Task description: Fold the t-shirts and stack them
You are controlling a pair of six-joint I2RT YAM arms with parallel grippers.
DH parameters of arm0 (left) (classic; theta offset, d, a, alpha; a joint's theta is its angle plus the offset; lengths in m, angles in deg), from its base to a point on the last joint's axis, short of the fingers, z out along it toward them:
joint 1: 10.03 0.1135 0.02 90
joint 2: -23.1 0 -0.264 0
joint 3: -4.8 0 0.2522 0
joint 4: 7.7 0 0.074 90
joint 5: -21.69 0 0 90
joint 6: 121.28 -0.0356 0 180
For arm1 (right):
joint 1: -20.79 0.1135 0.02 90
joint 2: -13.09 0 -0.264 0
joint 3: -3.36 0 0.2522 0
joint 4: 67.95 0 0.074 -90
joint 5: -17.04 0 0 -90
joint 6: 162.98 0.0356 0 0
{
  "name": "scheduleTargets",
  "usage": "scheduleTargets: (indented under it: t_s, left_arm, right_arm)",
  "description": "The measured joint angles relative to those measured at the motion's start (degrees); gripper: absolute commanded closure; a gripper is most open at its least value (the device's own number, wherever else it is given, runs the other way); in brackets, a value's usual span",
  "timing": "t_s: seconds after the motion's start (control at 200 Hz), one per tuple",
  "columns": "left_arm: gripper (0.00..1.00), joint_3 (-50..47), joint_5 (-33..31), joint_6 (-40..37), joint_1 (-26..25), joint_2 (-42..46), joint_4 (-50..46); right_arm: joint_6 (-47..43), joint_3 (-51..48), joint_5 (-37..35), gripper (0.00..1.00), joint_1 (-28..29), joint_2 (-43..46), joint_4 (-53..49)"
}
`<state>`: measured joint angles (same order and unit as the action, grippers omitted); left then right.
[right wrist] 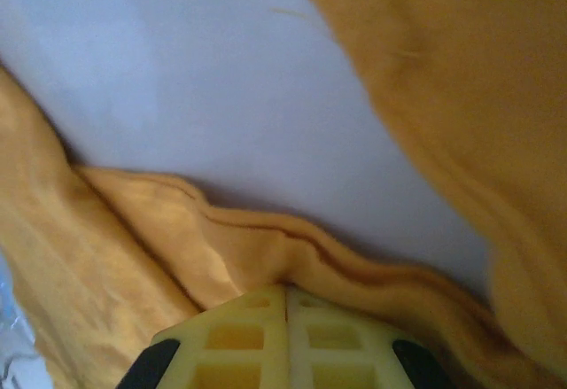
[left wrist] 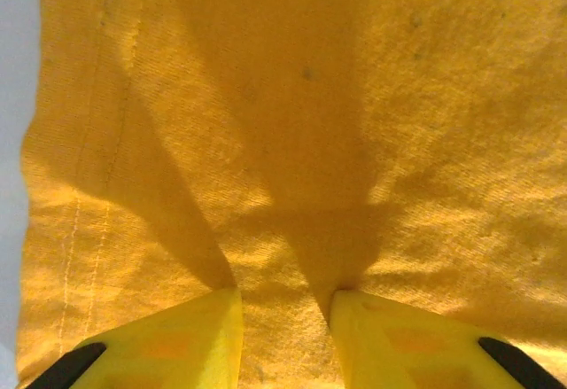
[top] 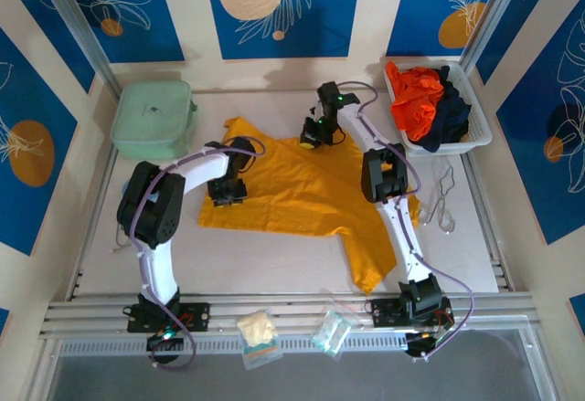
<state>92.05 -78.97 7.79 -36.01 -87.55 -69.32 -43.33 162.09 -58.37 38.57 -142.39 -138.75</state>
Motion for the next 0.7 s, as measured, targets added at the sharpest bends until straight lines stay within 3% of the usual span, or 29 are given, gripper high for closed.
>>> scheduleTargets:
  t_s: [0.385,0.7]
  left_arm:
    - [0.65,-21.35,0.39,4.66,-2.08,15.50,8.98]
    - [0.65,-31.32,2.58,10.45,-2.08,24.13,12.92]
  right_arm:
    - [12.72,6.84,-4.44,1.00,0.02,-3.10,-2.56]
    - [23.04,7.19,-9.79,1.00,-3.28,-3.10,0.70]
